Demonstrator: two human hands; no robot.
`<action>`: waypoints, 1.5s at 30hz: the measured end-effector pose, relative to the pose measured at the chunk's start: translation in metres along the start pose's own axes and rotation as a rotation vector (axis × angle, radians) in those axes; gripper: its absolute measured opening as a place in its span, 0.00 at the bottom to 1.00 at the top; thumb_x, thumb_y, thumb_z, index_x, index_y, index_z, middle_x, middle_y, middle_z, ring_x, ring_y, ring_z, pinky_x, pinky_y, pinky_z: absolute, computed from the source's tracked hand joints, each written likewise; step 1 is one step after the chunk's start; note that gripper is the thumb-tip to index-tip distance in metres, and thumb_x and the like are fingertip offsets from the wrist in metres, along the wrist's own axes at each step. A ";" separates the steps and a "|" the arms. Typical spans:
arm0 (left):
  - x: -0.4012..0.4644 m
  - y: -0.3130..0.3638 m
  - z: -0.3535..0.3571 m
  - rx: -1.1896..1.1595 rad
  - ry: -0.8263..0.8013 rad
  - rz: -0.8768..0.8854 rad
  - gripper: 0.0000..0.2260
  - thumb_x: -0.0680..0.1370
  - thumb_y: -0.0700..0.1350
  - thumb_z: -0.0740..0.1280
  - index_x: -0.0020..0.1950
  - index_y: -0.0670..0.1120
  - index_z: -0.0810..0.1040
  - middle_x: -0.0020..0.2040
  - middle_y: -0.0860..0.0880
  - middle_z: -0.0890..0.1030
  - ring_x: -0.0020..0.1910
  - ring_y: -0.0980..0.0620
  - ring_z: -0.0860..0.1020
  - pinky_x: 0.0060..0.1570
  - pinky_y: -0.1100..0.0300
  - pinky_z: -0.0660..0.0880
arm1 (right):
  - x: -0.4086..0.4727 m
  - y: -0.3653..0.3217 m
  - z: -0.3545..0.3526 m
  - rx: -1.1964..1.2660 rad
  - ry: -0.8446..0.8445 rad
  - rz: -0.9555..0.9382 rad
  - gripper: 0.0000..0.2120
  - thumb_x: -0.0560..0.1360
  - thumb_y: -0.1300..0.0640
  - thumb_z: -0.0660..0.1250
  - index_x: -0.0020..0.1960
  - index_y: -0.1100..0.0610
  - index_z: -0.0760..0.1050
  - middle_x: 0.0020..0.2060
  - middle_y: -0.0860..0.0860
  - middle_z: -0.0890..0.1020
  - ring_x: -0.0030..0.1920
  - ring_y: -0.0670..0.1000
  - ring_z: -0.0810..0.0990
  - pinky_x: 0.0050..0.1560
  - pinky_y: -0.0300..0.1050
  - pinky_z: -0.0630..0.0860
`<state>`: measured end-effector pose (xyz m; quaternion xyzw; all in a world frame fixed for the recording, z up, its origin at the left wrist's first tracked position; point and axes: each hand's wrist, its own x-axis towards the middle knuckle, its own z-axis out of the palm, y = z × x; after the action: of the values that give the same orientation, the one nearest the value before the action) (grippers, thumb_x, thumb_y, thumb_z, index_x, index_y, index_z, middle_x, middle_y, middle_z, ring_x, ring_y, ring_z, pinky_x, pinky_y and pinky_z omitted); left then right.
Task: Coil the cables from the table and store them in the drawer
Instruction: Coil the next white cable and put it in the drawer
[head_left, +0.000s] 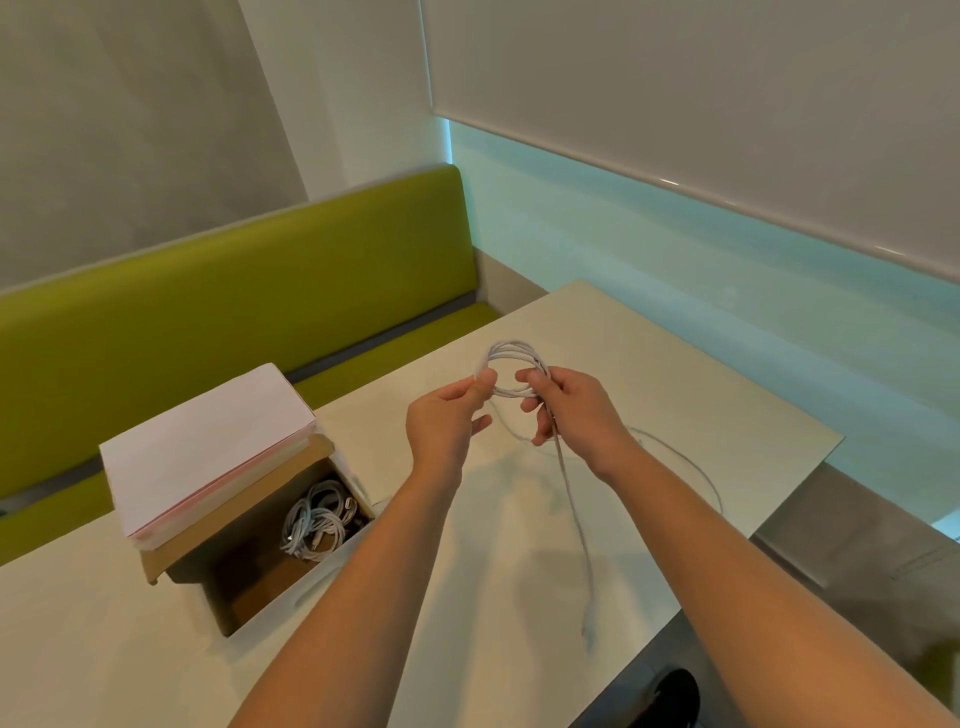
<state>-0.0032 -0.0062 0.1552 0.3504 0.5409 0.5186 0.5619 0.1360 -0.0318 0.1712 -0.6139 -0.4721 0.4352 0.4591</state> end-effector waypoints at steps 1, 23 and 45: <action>0.000 -0.003 -0.001 0.031 0.012 -0.006 0.07 0.71 0.49 0.77 0.41 0.48 0.83 0.44 0.47 0.85 0.47 0.51 0.83 0.40 0.59 0.81 | 0.002 0.001 0.001 -0.050 0.023 -0.013 0.13 0.82 0.54 0.58 0.57 0.57 0.79 0.37 0.53 0.80 0.29 0.48 0.74 0.32 0.42 0.76; 0.009 0.000 -0.012 1.227 -0.145 0.636 0.14 0.83 0.51 0.59 0.47 0.49 0.81 0.40 0.51 0.82 0.39 0.49 0.77 0.38 0.54 0.72 | 0.005 0.017 -0.002 -0.414 -0.046 -0.075 0.11 0.82 0.51 0.59 0.45 0.54 0.76 0.38 0.48 0.79 0.38 0.48 0.74 0.36 0.40 0.66; 0.012 0.013 -0.017 -0.144 -0.094 -0.211 0.08 0.75 0.42 0.74 0.50 0.38 0.84 0.44 0.46 0.85 0.41 0.51 0.84 0.43 0.62 0.82 | -0.011 0.070 -0.007 0.014 -0.213 0.219 0.17 0.75 0.71 0.60 0.60 0.58 0.75 0.50 0.55 0.81 0.40 0.53 0.82 0.46 0.45 0.81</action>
<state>-0.0243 0.0054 0.1619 0.2745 0.5093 0.4771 0.6616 0.1538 -0.0530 0.1053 -0.6089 -0.4452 0.5488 0.3603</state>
